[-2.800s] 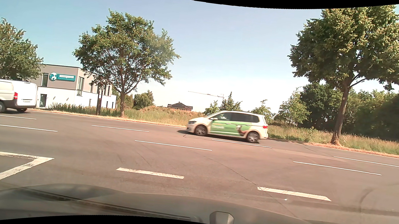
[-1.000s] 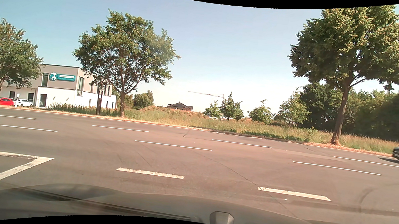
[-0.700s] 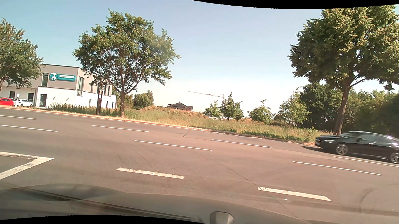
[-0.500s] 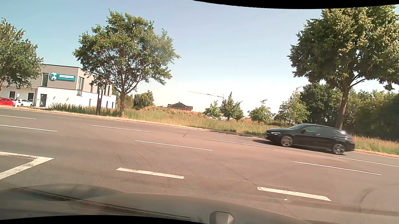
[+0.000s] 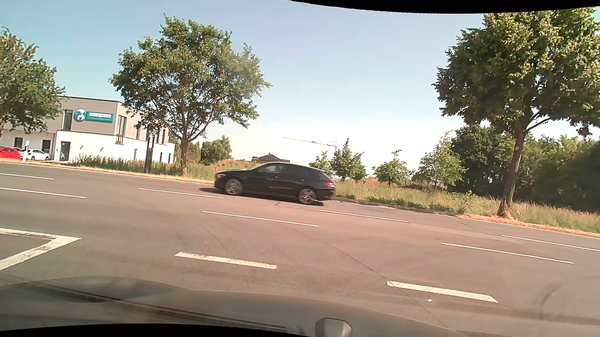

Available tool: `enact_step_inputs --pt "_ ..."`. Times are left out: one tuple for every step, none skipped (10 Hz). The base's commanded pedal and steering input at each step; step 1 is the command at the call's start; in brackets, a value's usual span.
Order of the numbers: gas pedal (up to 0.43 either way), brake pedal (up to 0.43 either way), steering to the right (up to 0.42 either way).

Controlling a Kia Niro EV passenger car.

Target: Follow the waypoints while adhering to traffic rules and regulations

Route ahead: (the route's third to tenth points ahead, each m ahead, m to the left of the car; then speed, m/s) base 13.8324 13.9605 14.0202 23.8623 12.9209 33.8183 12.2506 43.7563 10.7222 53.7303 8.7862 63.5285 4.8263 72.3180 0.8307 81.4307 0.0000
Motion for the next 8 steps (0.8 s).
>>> enact_step_inputs --pt "0.0 0.329 0.016" --pt "0.0 0.317 0.016" --pt "0.0 0.311 0.016" --pt "0.0 0.311 0.016" --pt "0.0 0.317 0.016" --pt "0.0 0.305 0.016" --pt "0.0 0.305 0.016" --pt "0.0 0.329 0.016"
